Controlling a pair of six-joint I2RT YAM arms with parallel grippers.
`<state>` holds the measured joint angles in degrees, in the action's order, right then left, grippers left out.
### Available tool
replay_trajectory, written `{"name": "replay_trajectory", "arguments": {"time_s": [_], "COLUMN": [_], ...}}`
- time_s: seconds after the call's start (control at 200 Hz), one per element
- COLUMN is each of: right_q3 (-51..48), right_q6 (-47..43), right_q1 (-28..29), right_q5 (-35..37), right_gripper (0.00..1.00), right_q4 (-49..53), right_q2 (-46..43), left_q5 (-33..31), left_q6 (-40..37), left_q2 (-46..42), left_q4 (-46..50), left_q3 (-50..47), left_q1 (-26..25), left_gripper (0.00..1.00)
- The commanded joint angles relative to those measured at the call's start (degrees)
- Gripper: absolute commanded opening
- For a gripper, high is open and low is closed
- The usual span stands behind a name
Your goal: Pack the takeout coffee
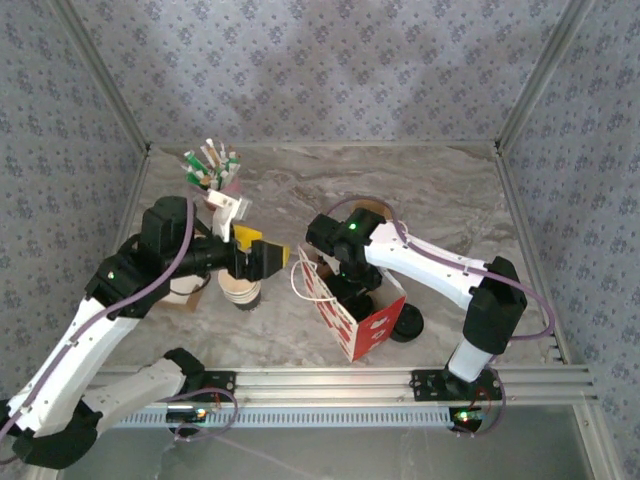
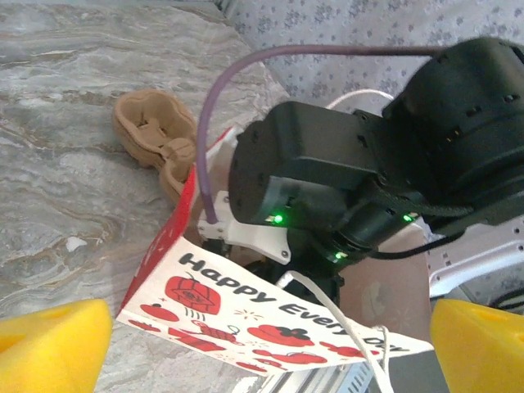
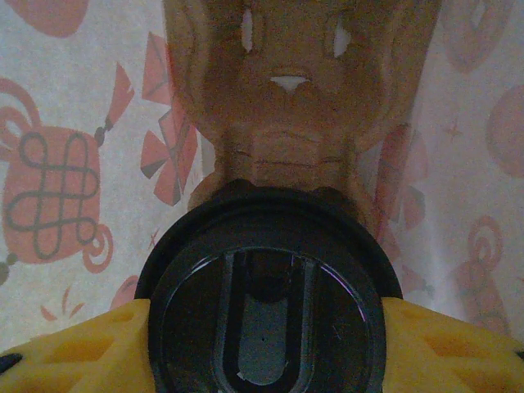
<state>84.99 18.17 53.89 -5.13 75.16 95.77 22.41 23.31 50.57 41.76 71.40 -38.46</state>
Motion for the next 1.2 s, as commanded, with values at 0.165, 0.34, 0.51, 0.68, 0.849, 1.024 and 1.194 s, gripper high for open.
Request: {"name": "replay_trajectory", "arguments": {"time_s": [0.165,0.34,0.51,0.68,0.849,1.024,1.194], "right_q3": [0.0,0.09,0.17,0.6,1.34,2.69,3.5], "right_q6": [0.19,0.15,0.19,0.28,0.21,0.15,0.08], "right_q1": [0.6,0.65,0.66,0.69,0.69,0.65,0.75], "right_q5": [0.65,0.64,0.4,0.22,-1.03,-1.03,-0.63], "right_gripper": [0.61,0.61,0.61,0.61,0.62,0.62,0.62], "right_q4": [-0.27,-0.3,-0.06,0.56,2.31,4.07,4.55], "right_q2": [-1.99,-1.81,-1.44,-1.05,-0.41,0.16,0.57], "left_q5": [-7.66,-8.88,-8.97,-8.79,-8.28,-8.57,-8.79], "left_q6": [-2.13,-1.76,-1.86,-1.95,-2.48,-3.22,-3.45], "left_q2": [-2.58,-3.31,-2.98,-2.25,-0.92,0.4,1.01], "left_q4": [-0.29,-0.12,0.11,0.25,1.41,3.1,3.49], "left_q3": [-0.46,-1.21,-1.02,-0.66,0.61,1.99,2.12], "left_q1": [-6.37,-7.41,-7.47,-7.5,-7.56,-7.71,-7.93], "left_gripper": [0.99,0.99,1.0,0.99,0.99,0.99,0.99]}}
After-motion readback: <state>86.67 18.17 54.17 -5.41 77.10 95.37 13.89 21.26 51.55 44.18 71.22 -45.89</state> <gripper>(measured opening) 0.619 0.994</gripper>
